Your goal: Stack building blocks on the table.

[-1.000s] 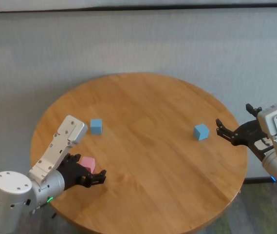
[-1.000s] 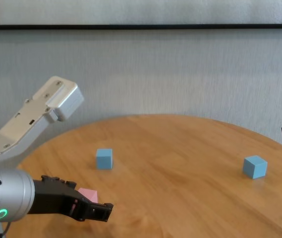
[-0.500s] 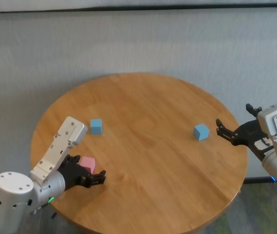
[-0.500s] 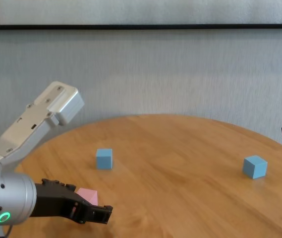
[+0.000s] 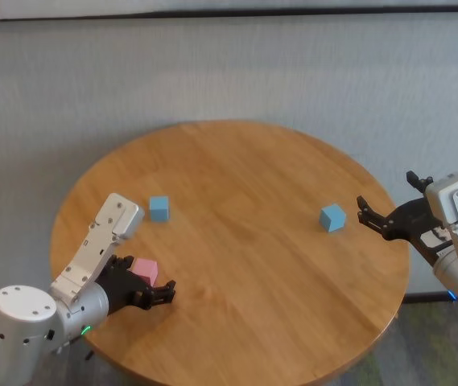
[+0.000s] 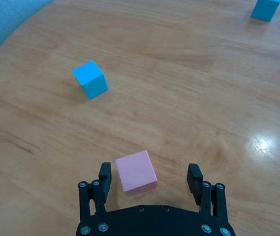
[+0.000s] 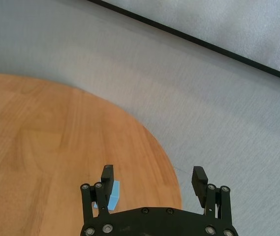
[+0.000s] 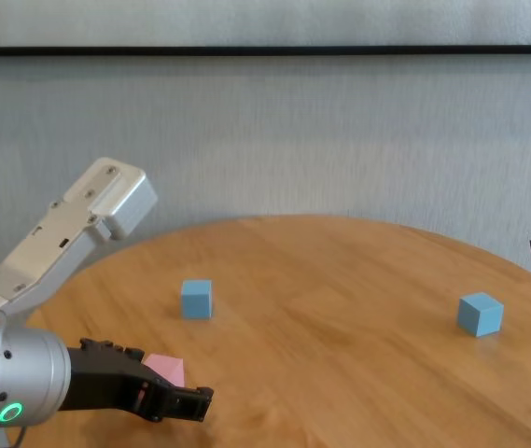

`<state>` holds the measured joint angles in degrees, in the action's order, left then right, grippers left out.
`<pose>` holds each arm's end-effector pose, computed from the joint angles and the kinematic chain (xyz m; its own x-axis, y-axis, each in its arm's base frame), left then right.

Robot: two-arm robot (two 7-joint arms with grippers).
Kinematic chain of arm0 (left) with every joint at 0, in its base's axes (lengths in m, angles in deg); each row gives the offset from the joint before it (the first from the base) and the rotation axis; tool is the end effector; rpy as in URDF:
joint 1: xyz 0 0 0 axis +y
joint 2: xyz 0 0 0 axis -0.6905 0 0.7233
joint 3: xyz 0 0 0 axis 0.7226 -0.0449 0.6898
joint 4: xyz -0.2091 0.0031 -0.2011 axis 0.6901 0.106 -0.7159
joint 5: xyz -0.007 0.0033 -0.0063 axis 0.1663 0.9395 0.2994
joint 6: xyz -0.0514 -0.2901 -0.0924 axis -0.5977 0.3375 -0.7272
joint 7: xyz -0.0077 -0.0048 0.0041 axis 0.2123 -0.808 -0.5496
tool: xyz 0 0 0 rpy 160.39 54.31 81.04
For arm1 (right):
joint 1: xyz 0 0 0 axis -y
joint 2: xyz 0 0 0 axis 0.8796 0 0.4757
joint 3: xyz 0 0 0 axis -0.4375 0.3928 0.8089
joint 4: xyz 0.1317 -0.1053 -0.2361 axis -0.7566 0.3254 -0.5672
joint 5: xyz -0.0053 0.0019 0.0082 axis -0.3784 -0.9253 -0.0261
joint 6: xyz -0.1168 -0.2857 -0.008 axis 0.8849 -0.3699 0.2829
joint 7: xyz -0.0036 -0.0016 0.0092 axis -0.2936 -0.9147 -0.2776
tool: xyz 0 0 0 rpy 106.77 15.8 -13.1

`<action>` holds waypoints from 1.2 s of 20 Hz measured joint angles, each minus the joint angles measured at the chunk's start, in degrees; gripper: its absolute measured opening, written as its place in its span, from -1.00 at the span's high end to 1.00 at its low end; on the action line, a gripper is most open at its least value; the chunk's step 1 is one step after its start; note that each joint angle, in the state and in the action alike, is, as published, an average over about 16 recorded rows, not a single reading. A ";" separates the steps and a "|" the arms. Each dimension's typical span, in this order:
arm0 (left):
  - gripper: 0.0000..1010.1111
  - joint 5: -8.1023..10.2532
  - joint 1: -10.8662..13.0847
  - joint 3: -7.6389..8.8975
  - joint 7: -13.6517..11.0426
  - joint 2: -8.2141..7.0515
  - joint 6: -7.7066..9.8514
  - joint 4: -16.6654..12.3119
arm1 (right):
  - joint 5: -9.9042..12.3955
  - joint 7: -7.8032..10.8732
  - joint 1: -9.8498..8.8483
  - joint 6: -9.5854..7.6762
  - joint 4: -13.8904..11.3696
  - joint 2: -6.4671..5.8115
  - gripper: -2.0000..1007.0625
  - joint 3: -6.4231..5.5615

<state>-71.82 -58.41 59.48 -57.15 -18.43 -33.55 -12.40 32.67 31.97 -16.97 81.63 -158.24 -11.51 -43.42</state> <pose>0.3636 -0.0089 -0.2846 0.5494 0.8275 0.1158 -0.7369 0.4145 0.5340 0.3581 -0.0827 -0.3023 0.2922 -0.8804 0.3736 0.9553 0.2872 -0.0704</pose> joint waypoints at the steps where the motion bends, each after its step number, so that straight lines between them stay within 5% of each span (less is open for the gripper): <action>1: -0.98 -0.11 0.00 0.05 -0.07 0.07 -0.08 0.09 | 0.00 0.00 0.00 0.00 0.00 0.00 -1.00 0.00; 24: -0.98 -2.70 -0.33 1.34 -1.80 1.83 -0.74 2.20 | 0.00 0.00 0.00 0.00 0.00 0.00 -1.00 0.00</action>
<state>-74.52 -58.73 60.83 -58.95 -16.60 -34.29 -10.20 32.67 31.98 -16.97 81.63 -158.24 -11.51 -43.42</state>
